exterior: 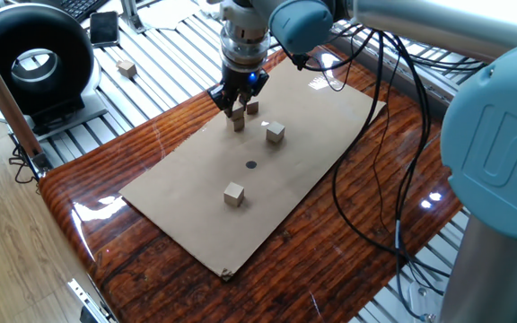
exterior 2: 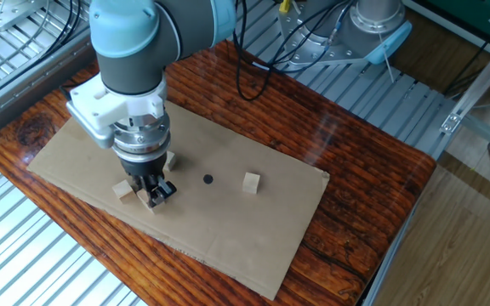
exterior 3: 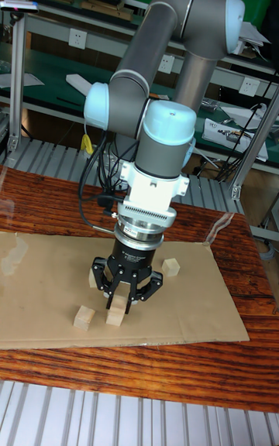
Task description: Stack the blocks in a vertical line of five
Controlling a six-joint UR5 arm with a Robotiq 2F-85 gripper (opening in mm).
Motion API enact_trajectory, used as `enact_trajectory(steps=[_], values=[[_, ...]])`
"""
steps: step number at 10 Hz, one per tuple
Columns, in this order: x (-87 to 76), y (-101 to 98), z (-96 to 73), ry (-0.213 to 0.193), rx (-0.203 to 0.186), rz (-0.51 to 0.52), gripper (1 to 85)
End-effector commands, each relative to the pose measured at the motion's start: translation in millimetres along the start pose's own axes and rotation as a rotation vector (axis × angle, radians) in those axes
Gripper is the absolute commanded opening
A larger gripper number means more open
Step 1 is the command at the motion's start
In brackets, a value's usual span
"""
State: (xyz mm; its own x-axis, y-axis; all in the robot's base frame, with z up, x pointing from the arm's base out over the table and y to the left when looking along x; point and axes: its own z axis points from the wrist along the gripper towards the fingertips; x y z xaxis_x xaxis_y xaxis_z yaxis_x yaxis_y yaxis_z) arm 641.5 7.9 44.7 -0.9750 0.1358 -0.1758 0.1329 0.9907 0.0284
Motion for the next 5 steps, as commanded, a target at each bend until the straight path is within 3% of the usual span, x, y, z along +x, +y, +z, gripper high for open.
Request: enact_trajectory(steps=[1, 3, 5], values=[[0.5, 3.4, -0.4, -0.003, -0.009, -0.001, 10.7], [-0.2, 5.6, -0.8, -0.006, -0.019, -0.015, 20.7], [-2.4, 11.0, -1.7, -0.016, -0.04, -0.037, 44.0]])
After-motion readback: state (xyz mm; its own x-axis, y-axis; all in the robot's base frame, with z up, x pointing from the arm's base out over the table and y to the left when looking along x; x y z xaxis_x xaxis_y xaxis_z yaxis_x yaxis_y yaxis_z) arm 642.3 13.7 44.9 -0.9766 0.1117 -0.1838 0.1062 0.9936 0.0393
